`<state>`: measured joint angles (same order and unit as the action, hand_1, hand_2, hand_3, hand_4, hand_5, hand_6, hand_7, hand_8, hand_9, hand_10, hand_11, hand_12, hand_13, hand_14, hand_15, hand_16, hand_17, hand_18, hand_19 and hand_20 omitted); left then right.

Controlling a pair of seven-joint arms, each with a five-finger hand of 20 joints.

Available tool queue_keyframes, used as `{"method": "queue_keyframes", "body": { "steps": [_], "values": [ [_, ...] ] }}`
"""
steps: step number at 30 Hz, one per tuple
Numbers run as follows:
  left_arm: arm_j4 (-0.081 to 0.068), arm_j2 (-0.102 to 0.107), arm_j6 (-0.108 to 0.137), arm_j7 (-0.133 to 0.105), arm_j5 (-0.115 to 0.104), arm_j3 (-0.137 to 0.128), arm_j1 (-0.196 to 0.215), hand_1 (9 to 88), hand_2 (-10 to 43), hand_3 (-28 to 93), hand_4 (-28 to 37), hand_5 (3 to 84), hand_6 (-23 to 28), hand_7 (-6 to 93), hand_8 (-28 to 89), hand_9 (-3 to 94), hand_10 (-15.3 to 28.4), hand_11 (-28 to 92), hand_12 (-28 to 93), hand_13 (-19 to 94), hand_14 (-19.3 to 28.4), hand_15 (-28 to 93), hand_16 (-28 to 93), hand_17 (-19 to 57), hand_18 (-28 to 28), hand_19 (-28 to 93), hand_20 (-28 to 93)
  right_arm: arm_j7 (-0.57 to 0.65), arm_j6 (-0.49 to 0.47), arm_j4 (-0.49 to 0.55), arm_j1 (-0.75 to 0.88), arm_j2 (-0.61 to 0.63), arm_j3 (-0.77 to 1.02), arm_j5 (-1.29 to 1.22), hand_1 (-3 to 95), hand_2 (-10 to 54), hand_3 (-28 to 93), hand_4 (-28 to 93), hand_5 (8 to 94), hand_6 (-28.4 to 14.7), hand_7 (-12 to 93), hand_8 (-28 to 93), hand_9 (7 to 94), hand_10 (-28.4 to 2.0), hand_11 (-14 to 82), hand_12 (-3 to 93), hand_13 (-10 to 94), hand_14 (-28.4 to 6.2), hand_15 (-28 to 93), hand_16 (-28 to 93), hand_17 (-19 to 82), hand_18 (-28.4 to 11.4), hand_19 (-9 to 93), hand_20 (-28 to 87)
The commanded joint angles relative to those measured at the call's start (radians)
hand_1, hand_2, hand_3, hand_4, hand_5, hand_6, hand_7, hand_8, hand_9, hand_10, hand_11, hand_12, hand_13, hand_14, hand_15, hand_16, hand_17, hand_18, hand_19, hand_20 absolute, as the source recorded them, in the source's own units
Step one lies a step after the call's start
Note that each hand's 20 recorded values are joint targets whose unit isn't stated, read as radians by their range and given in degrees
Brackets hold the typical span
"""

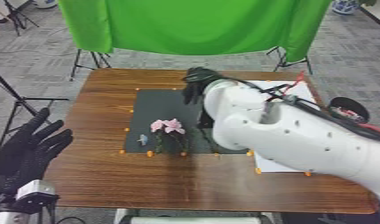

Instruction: Arrange flowers

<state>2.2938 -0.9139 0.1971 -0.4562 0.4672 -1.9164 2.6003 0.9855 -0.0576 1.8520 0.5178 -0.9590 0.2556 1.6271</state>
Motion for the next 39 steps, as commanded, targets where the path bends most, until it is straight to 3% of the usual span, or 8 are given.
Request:
{"method": "queue_keyframes", "body": {
  "steps": [1, 12, 21, 22, 25, 32, 36, 39],
  "values": [
    [0.006, -0.002, 0.012, 0.004, -0.005, 0.013, -0.004, 31.0, 6.3, 63, -18.0, 33.4, 8.2, 6.3, -6, 27.5, 18.9, 22, 12, 20, 27.9, 54, -11, -5.3, 28.4, 58, -8, -0.005, 0.034, -0.071, -0.069, 0.231, 0.013, -0.046, 39.3, -2.9, 80, -25, 49.0, -10.8, 13, -8, 51.8, -22.3, 18.4, 14.7, 61, -14.0, 72, 8, 47, -16.0, 93, 21],
    [0.005, -0.010, 0.005, 0.027, 0.005, 0.022, -0.028, 30.8, 6.3, 63, -18.1, 33.3, 8.3, 6.4, -6, 27.4, 18.9, 23, 12, 20, 28.0, 54, -11, -5.3, 28.4, 58, -8, 0.036, 0.072, -0.143, -0.075, 0.373, -0.002, -0.092, 38.6, -2.8, 81, -25, 47.9, -9.6, 14, -9, 51.4, -21.1, 17.3, 14.7, 61, -13.1, 72, 8, 46, -15.3, 93, 20],
    [0.001, -0.018, 0.000, 0.038, 0.009, 0.032, -0.041, 30.9, 6.4, 63, -18.2, 33.3, 8.3, 6.4, -6, 27.3, 18.8, 23, 12, 20, 28.0, 54, -11, -5.4, 28.4, 58, -8, 0.044, 0.016, -0.161, 0.019, 0.379, 0.048, -0.089, 38.7, -2.6, 81, -25, 49.0, -8.2, 15, -10, 52.1, -20.7, 17.3, 14.7, 61, -12.8, 71, 8, 46, -15.2, 93, 20],
    [-0.002, -0.030, -0.008, 0.057, 0.019, 0.030, -0.054, 30.9, 6.4, 63, -18.2, 33.3, 8.3, 6.4, -6, 27.3, 18.8, 23, 12, 20, 28.0, 54, -11, -5.4, 28.4, 58, -8, 0.047, 0.019, -0.158, 0.031, 0.380, 0.052, -0.091, 38.8, -2.6, 81, -25, 49.6, -7.8, 16, -10, 52.2, -20.6, 17.3, 14.7, 62, -12.8, 71, 8, 46, -15.2, 93, 20],
    [-0.001, -0.035, -0.010, 0.061, 0.020, 0.029, -0.056, 30.8, 6.4, 63, -18.2, 33.3, 8.3, 6.4, -6, 27.3, 18.9, 23, 12, 20, 27.9, 54, -11, -5.4, 28.4, 58, -8, 0.045, 0.007, -0.164, 0.062, 0.360, 0.070, -0.093, 38.8, -2.6, 81, -25, 51.2, -6.8, 16, -10, 53.9, -20.1, 17.7, 14.7, 63, -12.6, 71, 8, 46, -15.1, 93, 20],
    [-0.002, -0.036, -0.008, 0.059, 0.019, 0.031, -0.058, 30.8, 6.4, 63, -18.2, 33.2, 8.3, 6.5, -6, 27.3, 18.8, 23, 12, 20, 27.9, 54, -11, -5.4, 28.4, 58, -8, 0.049, 0.001, -0.185, 0.085, 0.313, 0.074, -0.092, 39.2, -2.5, 81, -25, 53.0, -5.7, 17, -11, 56.3, -19.3, 18.0, 14.8, 64, -12.0, 71, 8, 46, -15.2, 93, 21],
    [-0.004, -0.007, 0.001, 0.033, -0.003, 0.039, -0.050, 30.8, 6.4, 63, -18.2, 33.2, 8.3, 6.5, -6, 27.4, 18.9, 23, 12, 20, 27.9, 54, -11, -5.4, 28.4, 58, -8, 0.052, 0.002, -0.190, 0.076, 0.298, 0.057, -0.095, 39.5, -2.8, 81, -25, 52.9, -5.4, 17, -11, 56.5, -19.1, 18.2, 14.9, 65, -12.0, 71, 9, 46, -15.1, 93, 21],
    [-0.006, -0.017, -0.006, 0.044, 0.003, 0.039, -0.059, 30.7, 6.4, 63, -18.2, 33.3, 8.3, 6.6, -7, 27.4, 18.9, 23, 12, 20, 28.0, 54, -11, -5.4, 28.4, 58, -8, 0.059, 0.000, -0.201, 0.077, 0.292, 0.052, -0.104, 39.7, -2.9, 81, -25, 52.9, -5.3, 17, -11, 56.6, -19.0, 18.3, 14.9, 65, -11.9, 71, 9, 46, -15.1, 93, 21]
  ]
}}
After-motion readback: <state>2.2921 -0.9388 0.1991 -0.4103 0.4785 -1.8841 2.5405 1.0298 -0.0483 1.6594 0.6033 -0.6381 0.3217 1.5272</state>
